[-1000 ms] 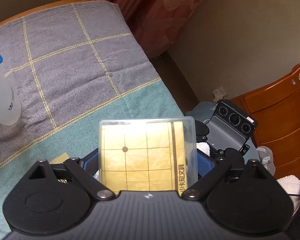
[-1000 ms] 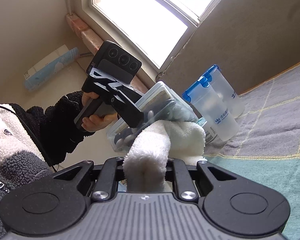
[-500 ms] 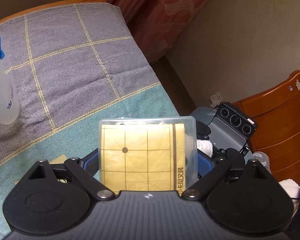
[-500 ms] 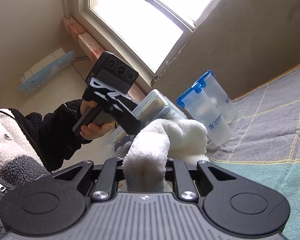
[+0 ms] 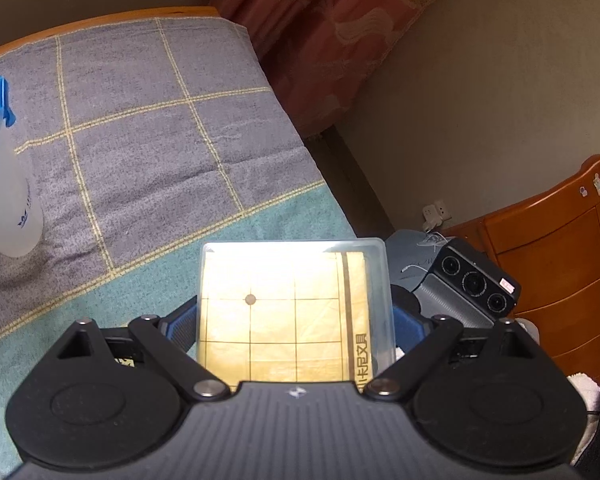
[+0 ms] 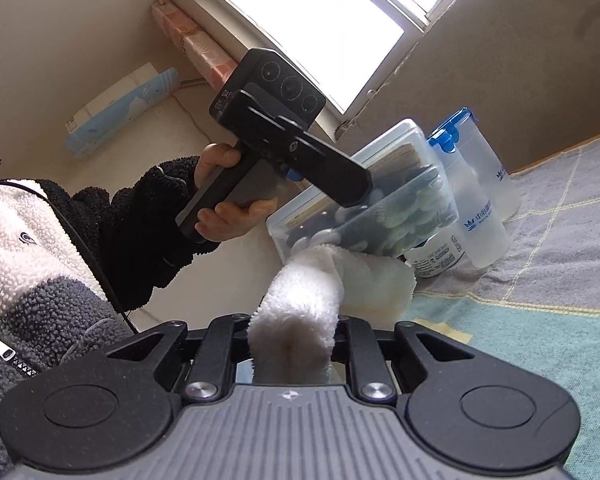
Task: Clean container
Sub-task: 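Wipe the tile box underside with the cloth in the right tool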
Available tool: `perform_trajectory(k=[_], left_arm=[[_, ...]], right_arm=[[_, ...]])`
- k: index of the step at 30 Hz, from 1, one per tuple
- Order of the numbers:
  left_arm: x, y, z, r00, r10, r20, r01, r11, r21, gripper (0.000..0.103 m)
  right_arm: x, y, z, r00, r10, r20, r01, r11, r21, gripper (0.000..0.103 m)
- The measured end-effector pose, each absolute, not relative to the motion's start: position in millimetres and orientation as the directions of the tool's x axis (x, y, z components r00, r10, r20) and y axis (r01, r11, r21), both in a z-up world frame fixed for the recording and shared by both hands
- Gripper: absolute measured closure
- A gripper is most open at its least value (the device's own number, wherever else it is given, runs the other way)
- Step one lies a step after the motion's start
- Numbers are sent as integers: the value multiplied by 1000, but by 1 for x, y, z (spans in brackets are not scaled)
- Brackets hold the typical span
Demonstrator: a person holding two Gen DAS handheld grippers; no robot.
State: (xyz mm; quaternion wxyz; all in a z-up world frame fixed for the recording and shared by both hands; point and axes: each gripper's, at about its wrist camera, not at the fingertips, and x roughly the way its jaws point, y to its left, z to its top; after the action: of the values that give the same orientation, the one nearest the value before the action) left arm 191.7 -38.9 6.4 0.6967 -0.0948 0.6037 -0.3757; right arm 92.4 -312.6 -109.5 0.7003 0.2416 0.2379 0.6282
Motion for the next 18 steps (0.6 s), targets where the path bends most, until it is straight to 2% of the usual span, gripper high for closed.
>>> perform_trajectory(k=[18], left_arm=[[188, -30, -8, -37, -635, -771, 381, 705, -599, 10]], right_arm=[[107, -351, -110, 222, 975, -4, -731, 169, 661, 82]])
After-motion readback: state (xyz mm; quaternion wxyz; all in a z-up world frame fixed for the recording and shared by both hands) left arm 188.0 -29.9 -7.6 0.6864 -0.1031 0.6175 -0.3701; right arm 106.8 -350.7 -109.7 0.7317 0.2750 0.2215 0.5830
